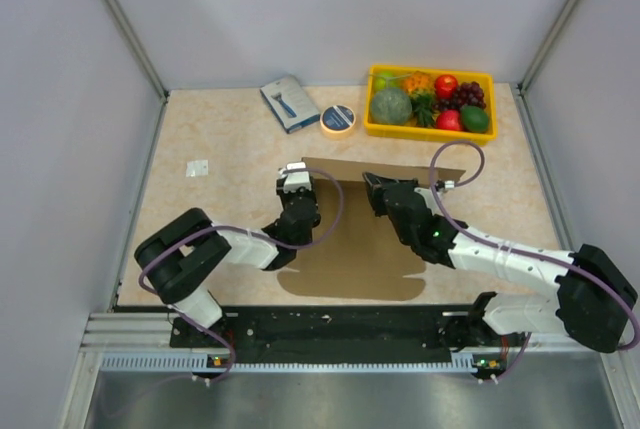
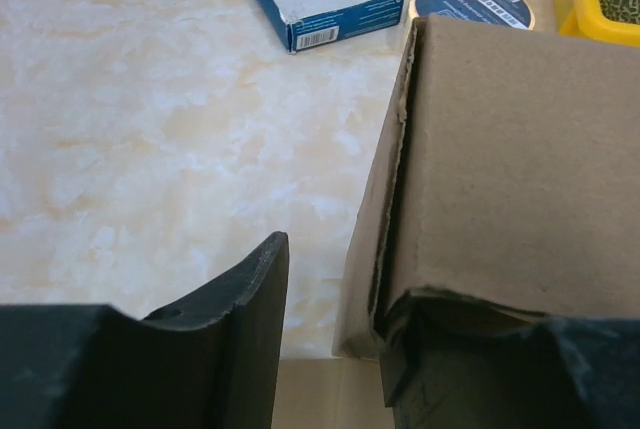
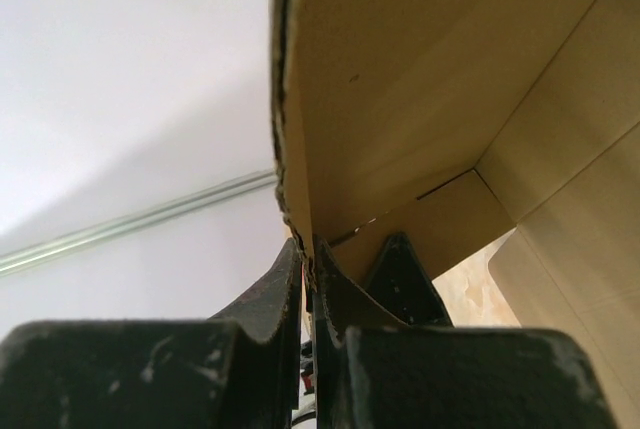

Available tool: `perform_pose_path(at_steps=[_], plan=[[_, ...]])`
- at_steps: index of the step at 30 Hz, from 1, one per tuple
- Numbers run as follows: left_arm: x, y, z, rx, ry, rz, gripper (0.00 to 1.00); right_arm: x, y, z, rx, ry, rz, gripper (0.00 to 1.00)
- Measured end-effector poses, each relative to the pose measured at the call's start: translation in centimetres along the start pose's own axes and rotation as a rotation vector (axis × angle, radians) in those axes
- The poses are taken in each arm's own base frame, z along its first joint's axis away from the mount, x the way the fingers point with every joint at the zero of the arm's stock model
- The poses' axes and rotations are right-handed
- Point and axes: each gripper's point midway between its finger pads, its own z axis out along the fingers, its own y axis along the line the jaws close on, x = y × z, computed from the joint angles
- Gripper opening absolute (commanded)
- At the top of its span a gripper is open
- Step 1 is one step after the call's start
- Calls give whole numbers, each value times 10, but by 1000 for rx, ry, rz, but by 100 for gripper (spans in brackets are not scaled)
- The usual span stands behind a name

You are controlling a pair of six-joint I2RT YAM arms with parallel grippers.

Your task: Fold the paper box

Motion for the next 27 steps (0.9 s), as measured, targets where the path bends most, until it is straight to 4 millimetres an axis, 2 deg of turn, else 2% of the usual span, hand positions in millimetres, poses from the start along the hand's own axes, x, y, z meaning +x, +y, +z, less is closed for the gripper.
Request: perform_pose_path(at_steps=[3, 4, 6, 7, 12, 13, 14, 15, 16, 18, 20, 22, 23, 24, 27], plan=[[2, 5, -2, -12, 14, -13, 33, 2, 1, 0, -1, 12, 5, 0], [3, 5, -2, -11, 15, -15, 20, 3, 1, 0, -1, 14, 6, 0], [1, 1, -1, -7, 14, -15, 3, 3, 1, -1, -3, 17, 9, 0], [0, -3, 1, -6, 12, -14, 0, 3, 2, -1, -6, 16, 11, 0], [2, -13, 7, -10, 15, 2, 2, -2, 3, 1, -12, -9, 10, 0], [2, -13, 7, -8, 14, 0, 12, -2, 2, 1, -10, -10, 8, 0], [3, -14, 7, -5, 16, 0, 29, -3, 2, 1, -10, -11, 7, 0], [4, -14, 6, -1, 20, -5, 68, -3, 2, 1, -9, -11, 6, 0], [5, -11, 4, -4, 29, -13, 99, -4, 1, 2, -10, -13, 2, 0], [12, -2, -7, 31, 67, -21, 99, -4, -2, 2, -10, -9, -10, 2], [22, 14, -26, 67, 119, -34, 99, -3, -1, 2, -18, 6, -22, 4], [26, 21, -48, 141, 188, -58, 99, -4, -3, 2, -24, 18, -37, 4], [20, 17, -66, 220, 235, -102, 99, -5, -4, 3, -28, 25, -42, 4], [13, 15, -72, 249, 240, -130, 99, -5, -5, 2, -32, 30, -54, 4], [-23, 5, -104, 415, 248, -250, 99, -7, -3, 0, -43, 40, -79, 4]])
